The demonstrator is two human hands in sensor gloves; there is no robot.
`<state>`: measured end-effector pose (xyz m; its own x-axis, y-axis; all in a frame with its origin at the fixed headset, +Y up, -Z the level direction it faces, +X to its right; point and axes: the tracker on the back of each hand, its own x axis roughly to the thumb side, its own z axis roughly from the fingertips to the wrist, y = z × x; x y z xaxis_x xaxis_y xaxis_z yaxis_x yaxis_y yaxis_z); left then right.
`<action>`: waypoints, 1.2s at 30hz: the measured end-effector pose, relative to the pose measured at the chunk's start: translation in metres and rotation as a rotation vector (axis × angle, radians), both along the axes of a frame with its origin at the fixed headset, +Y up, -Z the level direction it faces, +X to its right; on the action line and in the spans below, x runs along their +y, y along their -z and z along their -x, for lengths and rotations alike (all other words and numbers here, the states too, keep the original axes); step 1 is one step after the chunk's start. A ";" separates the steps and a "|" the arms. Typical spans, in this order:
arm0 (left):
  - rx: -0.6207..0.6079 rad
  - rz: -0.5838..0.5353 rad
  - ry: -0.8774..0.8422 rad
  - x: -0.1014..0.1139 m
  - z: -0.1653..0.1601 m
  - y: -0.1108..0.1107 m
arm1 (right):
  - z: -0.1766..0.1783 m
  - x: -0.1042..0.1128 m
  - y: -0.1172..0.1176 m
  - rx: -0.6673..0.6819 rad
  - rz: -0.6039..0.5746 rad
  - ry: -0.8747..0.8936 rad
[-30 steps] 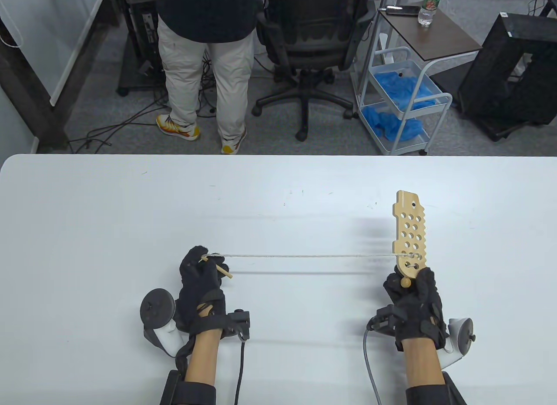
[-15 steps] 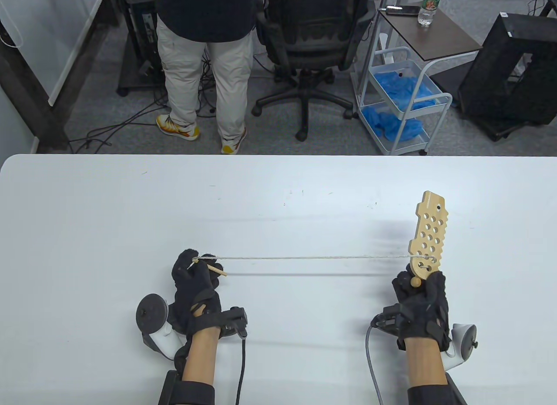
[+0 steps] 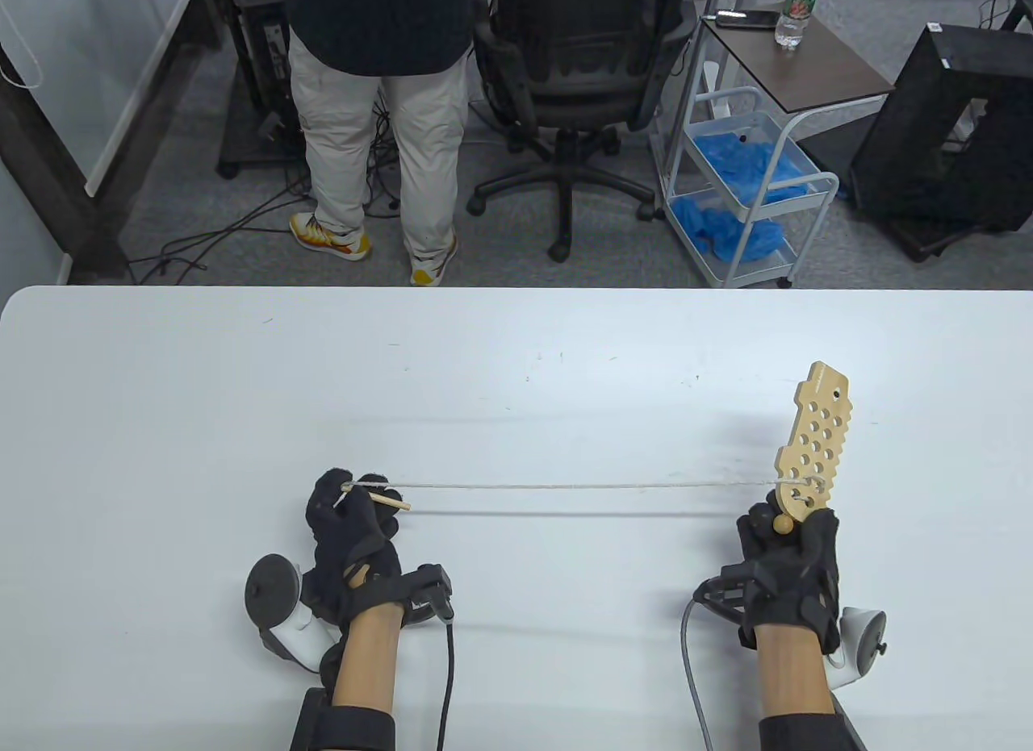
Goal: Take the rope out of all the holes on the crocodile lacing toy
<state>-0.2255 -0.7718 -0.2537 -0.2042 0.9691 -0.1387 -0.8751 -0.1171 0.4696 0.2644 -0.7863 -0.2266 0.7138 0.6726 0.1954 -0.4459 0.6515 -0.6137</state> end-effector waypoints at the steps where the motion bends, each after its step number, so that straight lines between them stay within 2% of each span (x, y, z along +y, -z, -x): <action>1: 0.001 0.003 -0.011 -0.001 0.000 0.000 | 0.000 0.000 0.000 -0.002 0.001 0.003; 16: 0.040 0.001 -0.110 -0.006 0.003 -0.002 | -0.001 0.000 -0.002 -0.034 -0.002 0.056; 25: 0.014 -0.008 -0.082 -0.003 -0.001 0.000 | 0.009 0.003 0.000 0.008 0.002 -0.016; 30: -0.024 -0.027 0.045 0.006 -0.006 0.004 | 0.020 0.005 0.004 0.079 -0.004 -0.106; 34: -0.125 -0.101 0.395 0.029 -0.022 0.010 | 0.032 0.007 0.007 0.153 -0.014 -0.167; 36: -0.178 -0.149 0.510 0.039 -0.034 0.011 | 0.038 0.009 0.008 0.197 -0.022 -0.194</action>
